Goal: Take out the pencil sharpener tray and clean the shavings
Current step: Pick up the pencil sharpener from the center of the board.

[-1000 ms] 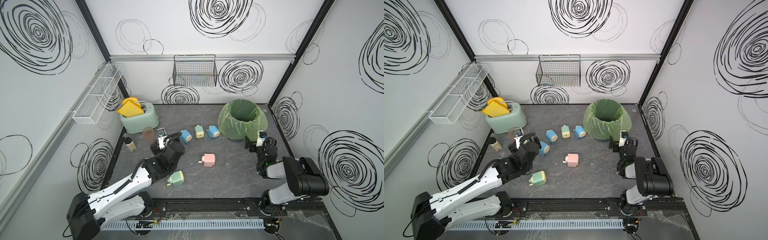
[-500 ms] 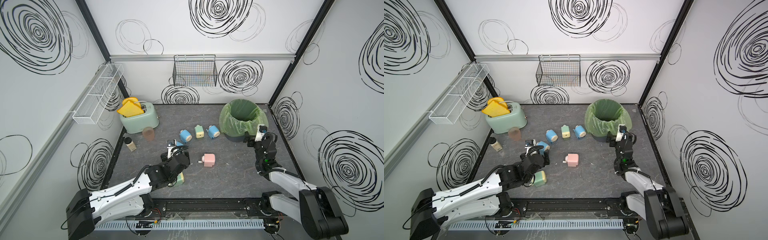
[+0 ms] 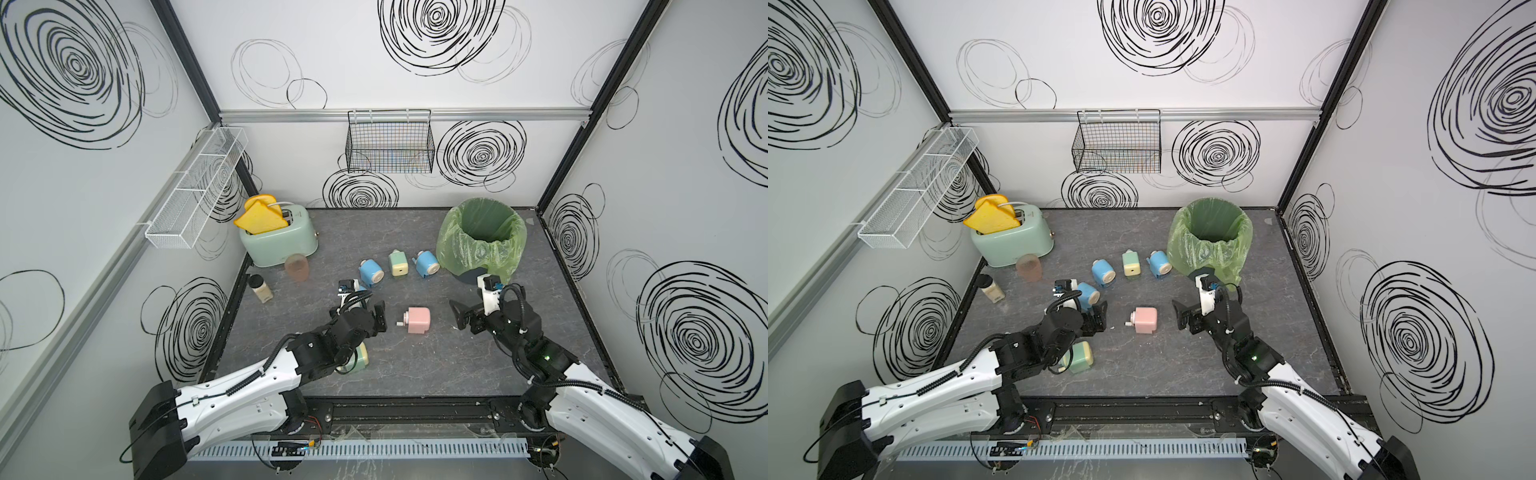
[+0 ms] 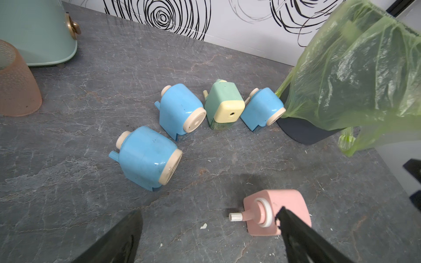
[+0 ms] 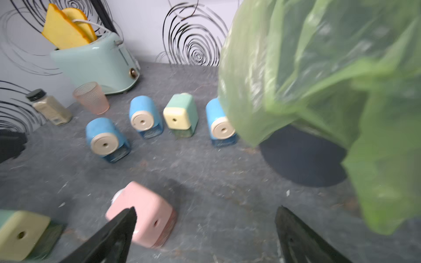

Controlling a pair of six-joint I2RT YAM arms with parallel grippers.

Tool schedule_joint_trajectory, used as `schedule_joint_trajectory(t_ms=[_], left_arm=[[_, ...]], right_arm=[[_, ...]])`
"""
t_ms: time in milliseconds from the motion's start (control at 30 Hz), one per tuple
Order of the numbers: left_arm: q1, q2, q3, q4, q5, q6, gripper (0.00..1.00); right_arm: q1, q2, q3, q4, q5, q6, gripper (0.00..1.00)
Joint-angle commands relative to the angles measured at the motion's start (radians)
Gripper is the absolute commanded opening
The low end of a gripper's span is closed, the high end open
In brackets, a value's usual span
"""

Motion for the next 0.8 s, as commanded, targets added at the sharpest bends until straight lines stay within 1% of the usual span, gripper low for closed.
schedule_joint_trajectory(t_ms=[0, 67, 133, 200, 233, 300, 500, 567, 667, 767], left_arm=[[0.023, 0.008, 0.034, 0.051, 0.025, 0.011, 0.97], [0.035, 0.023, 0.053, 0.052, 0.040, 0.026, 0.97], [0.046, 0.033, 0.077, 0.049, 0.054, 0.050, 0.97], [0.068, 0.039, 0.102, 0.043, 0.082, 0.071, 0.97], [0.080, 0.038, 0.108, 0.046, 0.101, 0.082, 0.97], [0.112, 0.035, 0.123, 0.045, 0.148, 0.099, 0.97], [0.204, 0.018, 0.139, 0.056, 0.280, 0.133, 0.97], [0.234, 0.024, 0.160, 0.024, 0.304, 0.131, 0.97], [0.276, 0.036, 0.176, -0.004, 0.376, 0.128, 0.97], [0.299, 0.025, 0.162, 0.005, 0.427, 0.128, 0.97]], right_arm=[[0.027, 0.019, -0.020, -0.179, 0.097, 0.199, 0.99], [0.032, 0.055, -0.004, -0.191, 0.082, 0.236, 0.99], [0.062, 0.062, -0.005, -0.126, 0.033, 0.203, 0.99], [0.129, 0.037, -0.037, -0.004, -0.026, 0.127, 0.99], [0.154, 0.033, -0.037, 0.026, -0.032, 0.112, 0.99], [0.177, 0.055, -0.010, 0.066, -0.114, 0.061, 0.99], [0.185, 0.260, 0.125, 0.047, -0.286, -0.030, 0.99], [0.185, 0.321, 0.140, 0.065, -0.314, -0.051, 0.99], [0.184, 0.388, 0.139, 0.119, -0.322, -0.087, 0.99], [0.178, 0.449, 0.145, 0.169, -0.374, -0.174, 0.99]])
